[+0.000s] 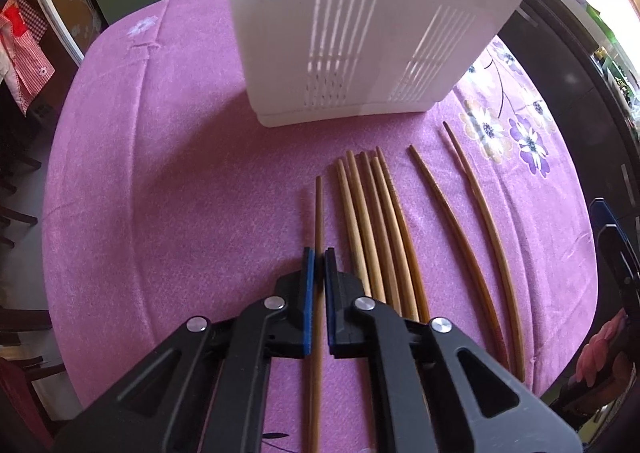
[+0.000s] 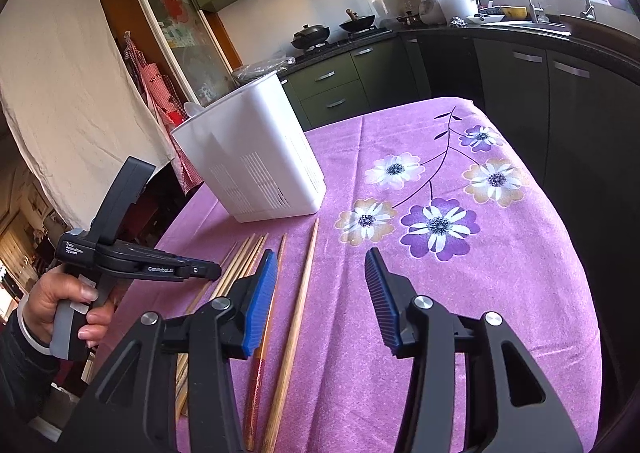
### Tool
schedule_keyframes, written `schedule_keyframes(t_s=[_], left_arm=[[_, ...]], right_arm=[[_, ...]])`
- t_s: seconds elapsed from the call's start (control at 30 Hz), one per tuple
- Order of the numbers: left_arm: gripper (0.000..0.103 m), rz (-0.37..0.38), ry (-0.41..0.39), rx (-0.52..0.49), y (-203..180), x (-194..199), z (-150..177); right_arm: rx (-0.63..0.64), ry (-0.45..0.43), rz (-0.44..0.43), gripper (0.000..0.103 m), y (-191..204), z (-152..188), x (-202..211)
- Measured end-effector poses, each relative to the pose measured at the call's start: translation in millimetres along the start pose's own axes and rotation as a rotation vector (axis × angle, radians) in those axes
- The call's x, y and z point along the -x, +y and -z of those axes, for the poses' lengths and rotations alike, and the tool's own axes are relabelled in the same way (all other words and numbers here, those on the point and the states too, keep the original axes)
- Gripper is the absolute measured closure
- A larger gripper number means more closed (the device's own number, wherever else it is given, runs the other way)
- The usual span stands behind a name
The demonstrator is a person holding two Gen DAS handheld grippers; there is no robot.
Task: Organize utensils
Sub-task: 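Grasp one wooden chopstick with the left gripper and lift it, then grasp a wooden chopstick with the right gripper while the left gripper holds its chopstick upright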
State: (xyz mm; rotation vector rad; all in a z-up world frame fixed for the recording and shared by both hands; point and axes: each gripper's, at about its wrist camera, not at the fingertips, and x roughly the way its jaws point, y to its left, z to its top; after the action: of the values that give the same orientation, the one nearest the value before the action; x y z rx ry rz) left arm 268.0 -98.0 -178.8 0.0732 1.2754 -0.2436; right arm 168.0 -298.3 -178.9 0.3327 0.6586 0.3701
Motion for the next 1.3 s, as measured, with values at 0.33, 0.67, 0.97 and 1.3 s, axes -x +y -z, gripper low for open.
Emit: schedule_keyframes(t_s=[0.33, 0.67, 0.97, 1.3], left_arm=[[0.098, -0.011, -0.275, -0.014, 18, 111, 8], [0.098, -0.004, -0.430, -0.004, 39, 168, 53], [0.098, -0.008, -0.474, -0.032, 40, 180, 79], [0.098, -0.013, -0.475, -0.057, 39, 183, 83]], right_arm=[[0.008, 0.004, -0.007, 0.057, 5, -4, -1], [0.130, 0.119, 0.009, 0.051, 29, -15, -26], [0.240, 0.381, 0.061, 0.065, 37, -37, -95], [0.353, 0.537, 0.173, 0.079, 50, -31, -147]])
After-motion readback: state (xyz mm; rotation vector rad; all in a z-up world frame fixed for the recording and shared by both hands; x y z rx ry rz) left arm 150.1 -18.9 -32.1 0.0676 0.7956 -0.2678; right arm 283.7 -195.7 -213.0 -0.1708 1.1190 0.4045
